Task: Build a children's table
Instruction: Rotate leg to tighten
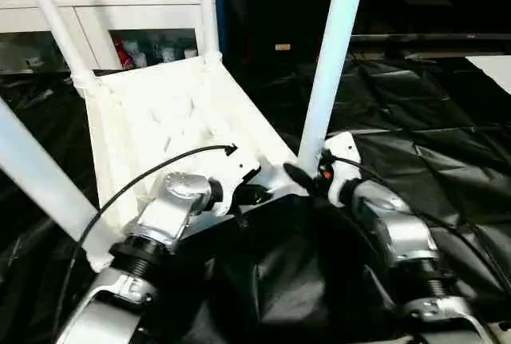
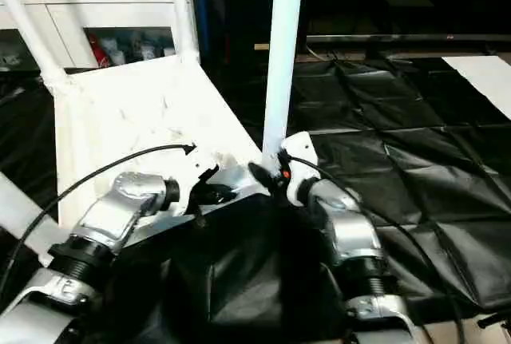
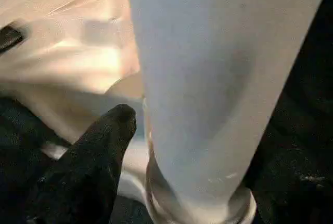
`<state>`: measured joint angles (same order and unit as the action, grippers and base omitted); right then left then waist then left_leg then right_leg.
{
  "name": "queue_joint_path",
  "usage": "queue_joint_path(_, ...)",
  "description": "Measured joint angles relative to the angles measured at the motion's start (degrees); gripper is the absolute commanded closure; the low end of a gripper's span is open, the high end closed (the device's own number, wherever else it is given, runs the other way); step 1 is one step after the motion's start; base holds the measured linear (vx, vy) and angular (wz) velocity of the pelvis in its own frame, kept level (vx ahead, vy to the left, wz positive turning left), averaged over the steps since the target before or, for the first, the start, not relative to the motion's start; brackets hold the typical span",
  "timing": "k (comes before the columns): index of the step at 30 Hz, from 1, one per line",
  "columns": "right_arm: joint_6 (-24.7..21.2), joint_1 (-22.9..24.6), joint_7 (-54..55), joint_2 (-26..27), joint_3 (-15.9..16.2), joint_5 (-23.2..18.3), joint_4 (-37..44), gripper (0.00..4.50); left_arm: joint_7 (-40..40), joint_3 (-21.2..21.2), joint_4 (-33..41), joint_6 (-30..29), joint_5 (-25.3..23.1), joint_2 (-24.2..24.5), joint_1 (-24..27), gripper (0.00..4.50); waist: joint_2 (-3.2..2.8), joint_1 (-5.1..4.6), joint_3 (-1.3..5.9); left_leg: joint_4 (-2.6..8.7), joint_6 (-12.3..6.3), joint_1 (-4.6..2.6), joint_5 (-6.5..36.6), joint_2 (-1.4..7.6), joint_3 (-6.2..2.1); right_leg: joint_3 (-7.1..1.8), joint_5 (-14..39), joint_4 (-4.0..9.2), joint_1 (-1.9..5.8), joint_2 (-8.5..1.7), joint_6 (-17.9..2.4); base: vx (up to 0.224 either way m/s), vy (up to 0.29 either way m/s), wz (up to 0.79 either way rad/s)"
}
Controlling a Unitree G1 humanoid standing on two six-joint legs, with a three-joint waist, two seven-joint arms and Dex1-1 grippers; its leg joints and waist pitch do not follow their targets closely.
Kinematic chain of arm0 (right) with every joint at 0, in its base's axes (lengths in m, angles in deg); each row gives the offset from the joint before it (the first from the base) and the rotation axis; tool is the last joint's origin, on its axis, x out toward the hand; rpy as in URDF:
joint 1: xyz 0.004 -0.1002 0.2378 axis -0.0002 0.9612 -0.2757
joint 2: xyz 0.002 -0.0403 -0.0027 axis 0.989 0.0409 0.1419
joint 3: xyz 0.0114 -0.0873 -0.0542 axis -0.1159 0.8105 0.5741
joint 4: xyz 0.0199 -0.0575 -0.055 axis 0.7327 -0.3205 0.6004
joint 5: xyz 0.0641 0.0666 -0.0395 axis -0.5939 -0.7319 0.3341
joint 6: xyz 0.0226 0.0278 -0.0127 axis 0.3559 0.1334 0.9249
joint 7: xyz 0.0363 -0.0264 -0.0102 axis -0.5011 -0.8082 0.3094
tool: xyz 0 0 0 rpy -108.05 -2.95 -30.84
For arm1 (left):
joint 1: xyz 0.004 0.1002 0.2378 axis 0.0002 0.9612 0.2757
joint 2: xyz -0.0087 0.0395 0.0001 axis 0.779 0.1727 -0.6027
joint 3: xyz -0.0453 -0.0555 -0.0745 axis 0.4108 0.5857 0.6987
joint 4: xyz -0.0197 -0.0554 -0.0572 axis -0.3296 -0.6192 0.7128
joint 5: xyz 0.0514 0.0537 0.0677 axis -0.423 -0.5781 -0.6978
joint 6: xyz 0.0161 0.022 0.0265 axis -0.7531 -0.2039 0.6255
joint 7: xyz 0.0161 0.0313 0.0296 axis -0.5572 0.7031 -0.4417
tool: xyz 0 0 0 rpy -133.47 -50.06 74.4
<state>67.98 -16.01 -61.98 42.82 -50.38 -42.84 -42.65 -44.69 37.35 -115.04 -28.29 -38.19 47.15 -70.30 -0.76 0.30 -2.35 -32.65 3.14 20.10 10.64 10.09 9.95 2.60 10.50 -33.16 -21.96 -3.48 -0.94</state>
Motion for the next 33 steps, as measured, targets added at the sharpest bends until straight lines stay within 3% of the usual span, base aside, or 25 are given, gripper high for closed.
queue_joint_path(7,-1.95,0.15,-14.29,-6.55,3.18,-1.75,2.98,1.28,-7.19,-0.88,0.44,3.53,1.06,4.79,0.28,4.50,0.00,0.92,0.03,0.23,-0.03,0.00,0.01,0.10,0.00,0.07,0.09,-0.03,0.00,0.07,0.10,0.000,0.000,0.00)
queue_joint_path(10,-2.18,-0.04,-17.84,-7.83,4.02,-1.87,3.24,1.28,-9.23,-1.41,0.49,4.44,1.23,6.01,0.29,4.50,0.00,1.61,0.03,0.25,-0.15,-0.02,-0.06,0.11,0.02,0.08,0.11,-0.03,0.00,0.07,0.10,0.000,0.000,0.00)
queue_joint_path(19,-3.93,-0.43,-23.51,-9.96,6.97,-1.97,4.95,1.28,-13.46,-2.68,0.70,5.79,1.47,8.46,0.37,4.50,0.15,2.12,0.12,0.18,0.01,-0.05,0.01,0.11,0.05,0.05,0.11,-0.07,0.09,0.05,0.10,0.000,0.000,0.00)
queue_joint_path(33,-4.48,0.24,-24.49,-10.92,7.48,-1.79,5.82,2.23,-14.67,-3.33,0.83,6.50,1.93,8.95,0.54,4.50,0.19,2.88,0.20,0.19,0.01,-0.06,0.02,0.12,0.06,0.06,0.12,-0.08,0.10,0.05,0.11,0.000,0.000,0.00)
